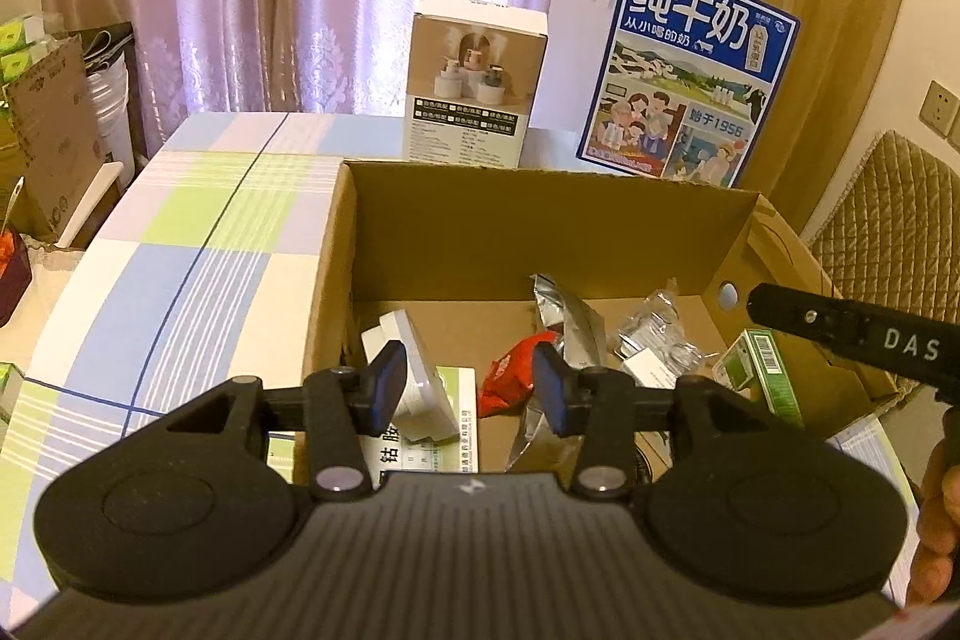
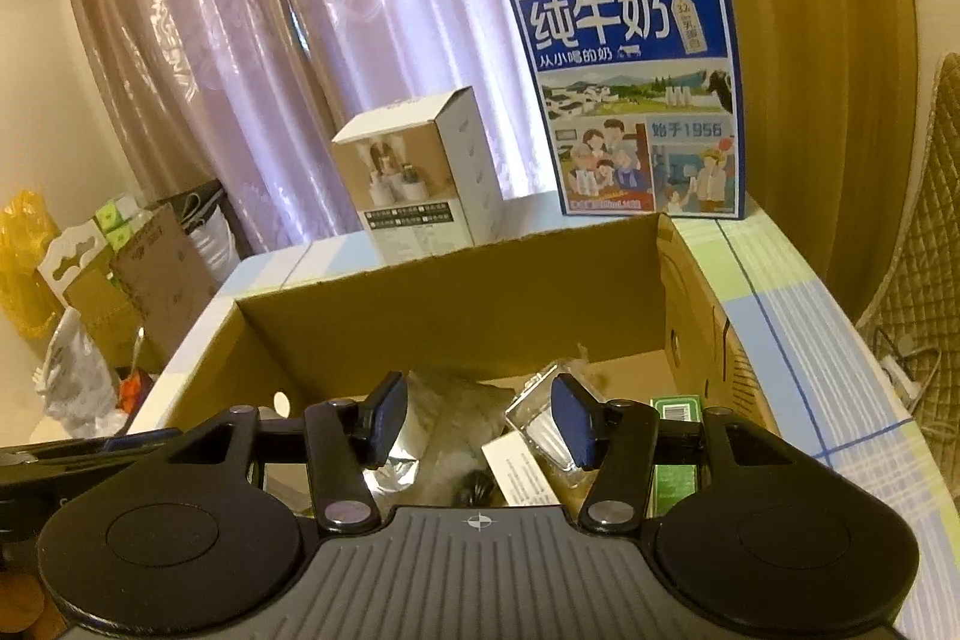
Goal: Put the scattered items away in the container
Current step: 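Withdraw both open tools from the box toward the toothpick case and spoon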
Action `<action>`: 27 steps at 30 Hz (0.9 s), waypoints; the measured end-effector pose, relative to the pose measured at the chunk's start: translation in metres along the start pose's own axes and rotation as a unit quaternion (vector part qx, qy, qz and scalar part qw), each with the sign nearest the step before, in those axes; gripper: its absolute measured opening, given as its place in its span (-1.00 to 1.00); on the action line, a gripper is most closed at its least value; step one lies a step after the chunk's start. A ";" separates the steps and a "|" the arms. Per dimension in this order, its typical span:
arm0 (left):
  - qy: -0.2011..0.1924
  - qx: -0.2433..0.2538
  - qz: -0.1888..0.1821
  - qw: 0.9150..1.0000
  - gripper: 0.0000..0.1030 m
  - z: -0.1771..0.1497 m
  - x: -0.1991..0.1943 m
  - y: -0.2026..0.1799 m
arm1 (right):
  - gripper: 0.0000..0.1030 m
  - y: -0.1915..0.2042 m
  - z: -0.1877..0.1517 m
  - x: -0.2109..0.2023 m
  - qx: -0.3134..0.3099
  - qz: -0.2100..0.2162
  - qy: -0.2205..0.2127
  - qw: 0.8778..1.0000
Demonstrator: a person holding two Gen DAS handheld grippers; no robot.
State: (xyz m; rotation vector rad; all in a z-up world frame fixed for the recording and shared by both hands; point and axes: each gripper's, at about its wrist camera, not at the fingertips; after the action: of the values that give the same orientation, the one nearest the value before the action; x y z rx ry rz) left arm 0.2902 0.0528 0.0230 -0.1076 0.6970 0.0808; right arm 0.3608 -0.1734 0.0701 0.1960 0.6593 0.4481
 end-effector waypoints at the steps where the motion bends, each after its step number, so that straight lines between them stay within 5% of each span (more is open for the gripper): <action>1: -0.001 -0.001 0.001 1.000 -0.20 0.001 -0.002 0.001 | 0.01 0.001 0.000 -0.002 -0.001 0.002 -0.002 1.000; 10: -0.034 -0.012 0.014 0.999 -0.10 0.006 -0.043 0.013 | 0.03 0.021 -0.011 -0.047 -0.052 0.051 -0.028 0.997; 16: -0.043 -0.022 0.040 0.998 0.02 -0.009 -0.082 0.034 | 0.04 0.025 -0.047 -0.073 -0.086 0.073 0.010 0.994; 27: 0.031 -0.002 0.080 0.996 0.17 -0.078 -0.095 0.064 | 0.03 0.037 -0.094 -0.049 -0.106 0.084 0.107 0.985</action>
State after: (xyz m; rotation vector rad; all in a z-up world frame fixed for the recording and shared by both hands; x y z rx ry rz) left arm 0.1612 0.1027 0.0202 -0.0578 0.7668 0.2336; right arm 0.2545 -0.1597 0.0353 0.0017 0.8028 0.7045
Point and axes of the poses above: each gripper's, at about its wrist camera, not at the fingertips, and x roughly the way its jaws point, y to its left, z to its top, and after that the axes turned 6 degrees about x, right-handed
